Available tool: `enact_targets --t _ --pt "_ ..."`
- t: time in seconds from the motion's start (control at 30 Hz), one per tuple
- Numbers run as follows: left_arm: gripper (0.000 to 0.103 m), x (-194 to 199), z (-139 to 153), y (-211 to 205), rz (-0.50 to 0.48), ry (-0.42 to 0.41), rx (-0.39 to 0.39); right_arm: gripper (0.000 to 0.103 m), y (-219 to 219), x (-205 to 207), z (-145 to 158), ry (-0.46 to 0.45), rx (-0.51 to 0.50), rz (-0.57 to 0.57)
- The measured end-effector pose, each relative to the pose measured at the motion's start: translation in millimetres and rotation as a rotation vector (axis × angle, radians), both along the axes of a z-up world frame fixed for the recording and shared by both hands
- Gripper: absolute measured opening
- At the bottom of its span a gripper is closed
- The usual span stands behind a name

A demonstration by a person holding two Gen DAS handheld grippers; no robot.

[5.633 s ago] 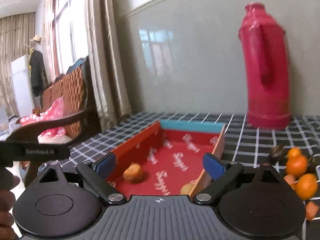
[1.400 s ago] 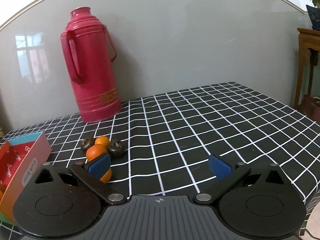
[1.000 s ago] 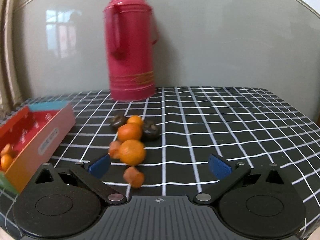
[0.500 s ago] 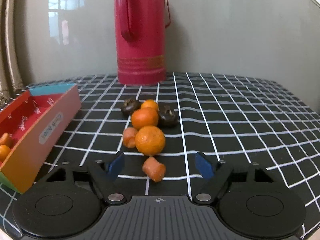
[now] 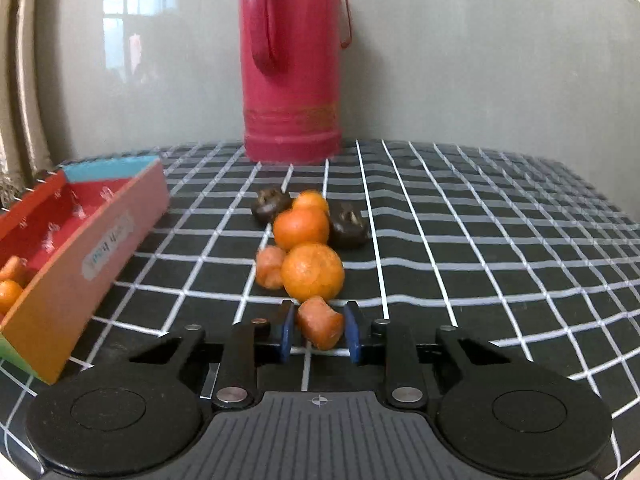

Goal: Organize fruits
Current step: 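Carry the carrot chunk into the red box and open the right tool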

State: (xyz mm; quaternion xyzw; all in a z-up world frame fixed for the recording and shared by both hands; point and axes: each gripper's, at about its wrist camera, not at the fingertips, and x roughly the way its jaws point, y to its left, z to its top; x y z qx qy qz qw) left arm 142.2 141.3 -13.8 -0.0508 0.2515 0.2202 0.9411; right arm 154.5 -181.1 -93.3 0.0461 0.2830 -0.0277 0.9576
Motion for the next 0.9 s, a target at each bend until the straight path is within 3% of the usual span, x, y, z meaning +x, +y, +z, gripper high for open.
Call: enact_targets --t 0.2,0.47,0.57,0.77,0.9 --pt "0.091 2 -4 5 0.018 0.024 -0.017 0.027 11 -10 18 -0.117 0.064 0.072" --pt "0.091 -1 -7 14 0.044 0.036 -0.011 0.027 53 -15 39 -0.263 0.148 0.261" --pt "0.091 -1 -8 18 0.054 0.042 -0.012 0.027 73 -15 42 -0.281 0.166 0.35" --pt "0.091 -5 -8 26 0.069 0.041 -0.006 0.027 117 -14 36 -0.27 0.091 0.497" --pt "0.091 -7 -8 32 0.081 0.044 -0.007 0.027 136 -12 28 -0.25 0.052 0.537"
